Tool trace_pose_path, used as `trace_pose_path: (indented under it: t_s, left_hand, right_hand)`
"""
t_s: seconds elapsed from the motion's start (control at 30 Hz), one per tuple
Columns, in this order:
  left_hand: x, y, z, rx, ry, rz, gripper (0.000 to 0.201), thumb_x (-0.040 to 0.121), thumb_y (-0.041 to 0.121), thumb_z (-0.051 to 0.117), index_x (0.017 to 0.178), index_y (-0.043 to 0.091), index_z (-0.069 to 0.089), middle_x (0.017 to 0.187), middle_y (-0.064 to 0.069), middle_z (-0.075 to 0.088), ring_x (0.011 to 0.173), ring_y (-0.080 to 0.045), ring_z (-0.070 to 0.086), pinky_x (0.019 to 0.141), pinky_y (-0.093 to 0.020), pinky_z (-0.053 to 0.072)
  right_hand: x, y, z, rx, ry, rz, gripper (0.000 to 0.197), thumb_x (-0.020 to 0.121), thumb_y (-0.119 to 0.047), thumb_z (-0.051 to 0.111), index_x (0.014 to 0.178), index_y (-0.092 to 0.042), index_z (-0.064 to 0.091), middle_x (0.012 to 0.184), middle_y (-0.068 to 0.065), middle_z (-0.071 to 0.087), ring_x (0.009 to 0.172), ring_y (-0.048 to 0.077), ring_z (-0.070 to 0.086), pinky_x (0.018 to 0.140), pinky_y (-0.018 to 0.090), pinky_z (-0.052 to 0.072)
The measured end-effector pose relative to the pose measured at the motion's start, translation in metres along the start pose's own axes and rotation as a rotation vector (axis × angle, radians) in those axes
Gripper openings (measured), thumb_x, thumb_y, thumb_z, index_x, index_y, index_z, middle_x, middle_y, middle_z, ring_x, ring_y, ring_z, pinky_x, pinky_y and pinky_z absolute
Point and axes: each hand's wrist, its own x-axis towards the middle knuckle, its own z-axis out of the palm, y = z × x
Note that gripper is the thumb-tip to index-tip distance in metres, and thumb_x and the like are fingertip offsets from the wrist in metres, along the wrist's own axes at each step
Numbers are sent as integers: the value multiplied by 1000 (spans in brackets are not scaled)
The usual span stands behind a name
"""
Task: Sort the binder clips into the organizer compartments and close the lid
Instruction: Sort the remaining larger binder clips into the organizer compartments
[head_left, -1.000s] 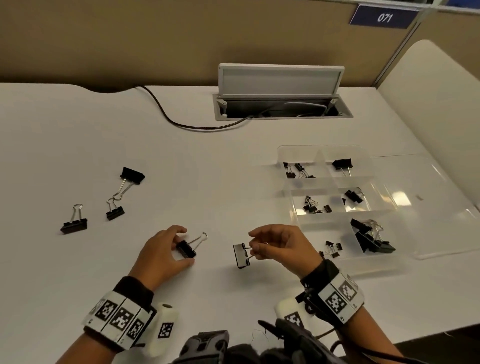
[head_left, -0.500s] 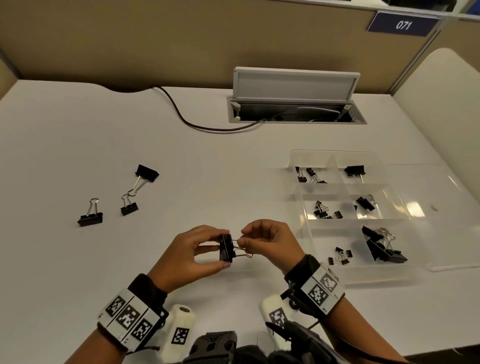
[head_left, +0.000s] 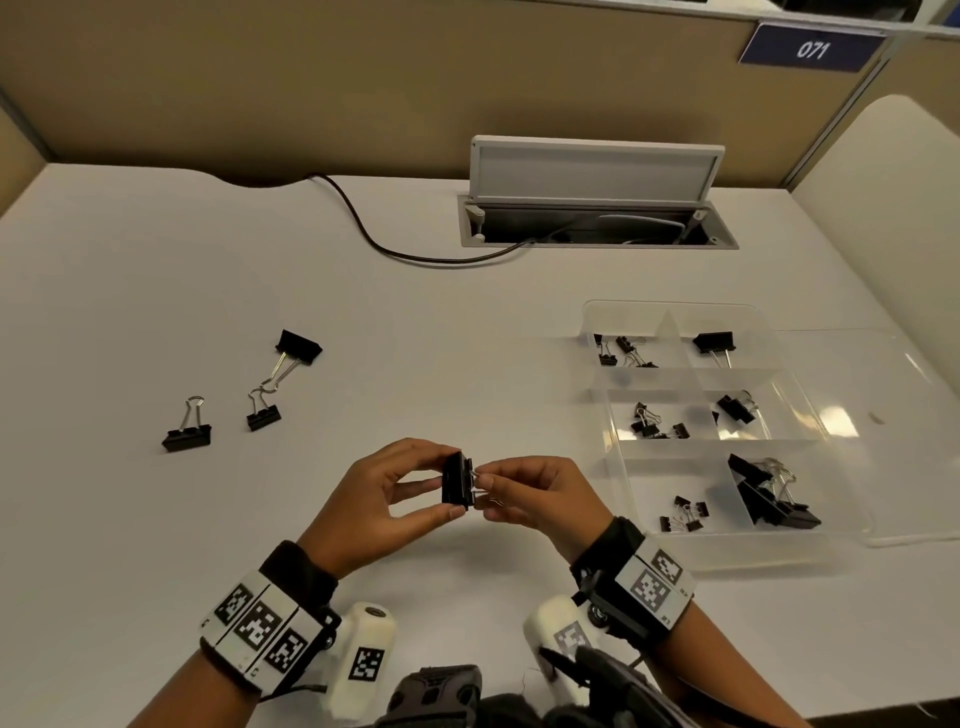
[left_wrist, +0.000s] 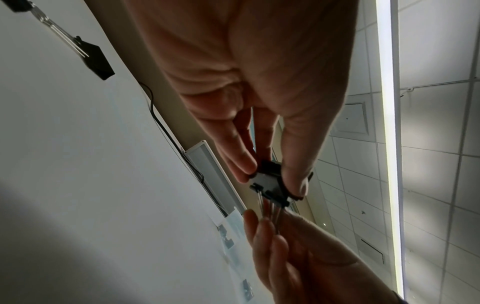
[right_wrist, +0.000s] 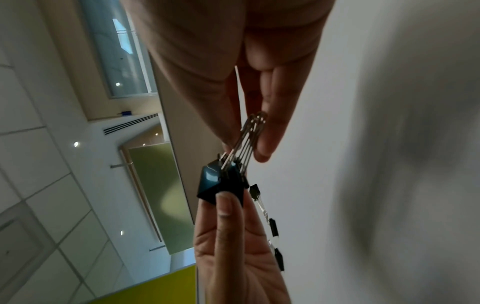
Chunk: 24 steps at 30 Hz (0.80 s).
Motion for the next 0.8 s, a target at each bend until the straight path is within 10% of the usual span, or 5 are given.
trace_pose_path:
  t_s: [0.2, 0.37, 0.53, 0.8]
  left_hand:
    - [-1, 1, -16, 6, -57, -42, 47, 71, 30, 77, 115, 25, 63, 112, 12, 61, 112, -10, 60, 94, -18, 47]
    - [-5, -9, -64, 403, 37, -98, 73, 65, 57, 71, 129, 32, 49, 127, 24, 47, 118, 15, 41, 95, -1, 30]
    - [-7, -45, -133, 638, 539, -423, 63, 76, 26, 75, 131, 8, 50, 134, -14, 49, 124, -29, 45, 105, -36, 35]
    - [51, -75, -140, 764, 247, -601, 51, 93, 25, 53, 140, 14, 38, 150, -16, 31, 139, -33, 26, 113, -40, 20]
  right_hand:
    - [5, 4, 1, 174, -43, 97, 16, 77, -1, 67, 92, 0, 71, 86, 16, 72, 82, 23, 71, 71, 21, 56]
    - [8, 6, 4, 130, -74, 63, 52, 42, -27, 89, 86, -3, 74, 87, 22, 72, 82, 27, 71, 69, 22, 56]
    - [9, 8, 1, 109, -72, 48, 74, 23, -38, 94, 85, -3, 75, 88, 23, 72, 80, 27, 71, 67, 22, 57]
    - [9, 3, 7, 66, -92, 15, 74, 21, -40, 94, 83, -4, 75, 87, 21, 73, 78, 27, 72, 66, 22, 56]
